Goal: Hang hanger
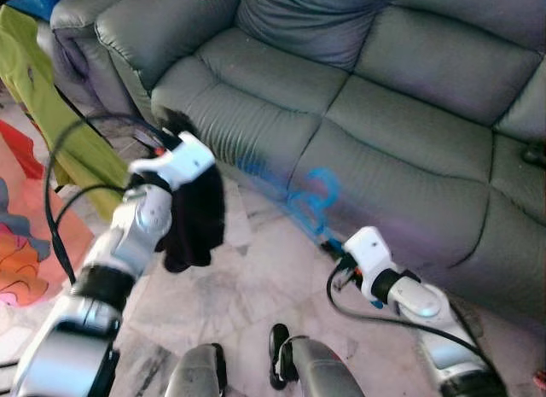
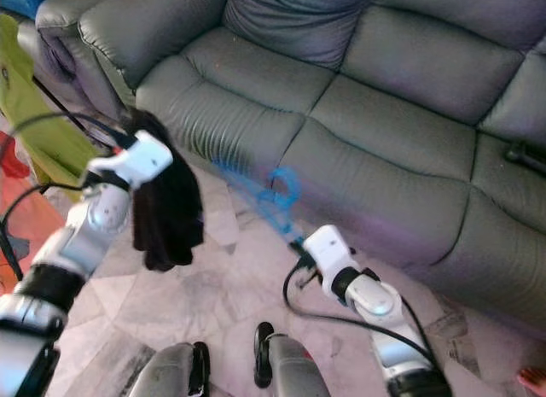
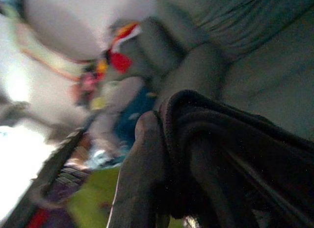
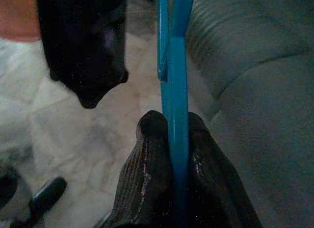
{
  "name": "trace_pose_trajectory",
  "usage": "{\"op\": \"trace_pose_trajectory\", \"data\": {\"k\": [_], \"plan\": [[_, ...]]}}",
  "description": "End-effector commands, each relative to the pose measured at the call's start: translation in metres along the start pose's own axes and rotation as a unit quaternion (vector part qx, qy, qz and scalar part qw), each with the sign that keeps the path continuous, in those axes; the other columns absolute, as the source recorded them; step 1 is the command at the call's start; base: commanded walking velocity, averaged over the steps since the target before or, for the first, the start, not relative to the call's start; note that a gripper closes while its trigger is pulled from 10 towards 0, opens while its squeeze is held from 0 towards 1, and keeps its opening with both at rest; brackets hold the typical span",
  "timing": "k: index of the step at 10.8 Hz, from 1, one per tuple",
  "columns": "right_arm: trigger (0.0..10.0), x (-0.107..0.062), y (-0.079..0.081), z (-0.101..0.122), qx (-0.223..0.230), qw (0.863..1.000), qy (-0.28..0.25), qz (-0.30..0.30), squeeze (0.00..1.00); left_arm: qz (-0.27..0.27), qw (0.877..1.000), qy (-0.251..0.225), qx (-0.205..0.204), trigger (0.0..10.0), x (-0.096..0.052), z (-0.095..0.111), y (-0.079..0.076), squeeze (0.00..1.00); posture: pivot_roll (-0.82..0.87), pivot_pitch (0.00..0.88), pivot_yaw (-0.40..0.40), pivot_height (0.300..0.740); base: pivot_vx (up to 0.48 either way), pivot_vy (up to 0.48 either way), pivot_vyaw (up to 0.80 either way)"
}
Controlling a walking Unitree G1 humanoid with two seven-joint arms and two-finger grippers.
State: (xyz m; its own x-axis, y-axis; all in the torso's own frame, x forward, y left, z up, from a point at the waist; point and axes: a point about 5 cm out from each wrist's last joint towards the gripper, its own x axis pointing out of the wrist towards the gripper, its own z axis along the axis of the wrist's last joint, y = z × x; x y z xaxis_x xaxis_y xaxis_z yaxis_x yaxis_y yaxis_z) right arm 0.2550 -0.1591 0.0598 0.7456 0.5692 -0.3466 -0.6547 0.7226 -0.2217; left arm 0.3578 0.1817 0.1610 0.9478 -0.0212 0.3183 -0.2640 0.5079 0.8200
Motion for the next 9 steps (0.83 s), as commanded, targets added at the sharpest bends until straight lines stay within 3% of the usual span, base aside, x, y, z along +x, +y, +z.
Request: {"op": "trace_pose_trajectory", "data": {"k": [1,2,4,6,8,9], "plan": [[10.0,-0.004,0.005,-0.001,-0.005,0.999,0.012,0.033,0.0,0.041,0.999,0.002,0.006,10.0,0.007,0.0,0.013,0.0,-0.09,0.239,-0.025,0.74,0.0,0.0,0.0],[10.0,-0.007,0.008,0.0,-0.003,0.998,0.012,0.06,0.0,0.074,0.993,0.073,-0.054,10.0,0.01,-0.011,0.02,0.0,-0.09,0.241,-0.025,0.74,0.0,0.0,0.0],[10.0,-0.009,0.016,0.006,-0.005,0.994,-0.006,0.108,0.0,0.068,0.993,0.059,-0.073,10.0,0.012,-0.007,0.016,0.0,-0.09,0.247,-0.022,0.74,0.0,0.0,0.0],[10.0,-0.005,0.008,0.021,-0.033,0.995,-0.039,0.086,0.0,0.023,0.994,0.028,-0.103,10.0,0.006,0.0,0.007,0.0,-0.09,0.249,-0.023,0.74,0.0,0.0,0.0],[10.0,-0.004,-0.003,0.032,-0.041,0.995,-0.065,0.061,0.0,-0.001,0.994,0.011,-0.109,10.0,0.002,0.003,0.0,0.0,-0.09,0.252,-0.025,0.74,0.0,0.0,0.0],[10.0,-0.005,-0.004,0.035,-0.039,0.995,-0.069,0.064,0.0,-0.002,0.996,0.01,-0.09,10.0,0.001,0.001,-0.002,0.0,-0.09,0.252,-0.027,0.74,0.0,0.0,0.0]]}}
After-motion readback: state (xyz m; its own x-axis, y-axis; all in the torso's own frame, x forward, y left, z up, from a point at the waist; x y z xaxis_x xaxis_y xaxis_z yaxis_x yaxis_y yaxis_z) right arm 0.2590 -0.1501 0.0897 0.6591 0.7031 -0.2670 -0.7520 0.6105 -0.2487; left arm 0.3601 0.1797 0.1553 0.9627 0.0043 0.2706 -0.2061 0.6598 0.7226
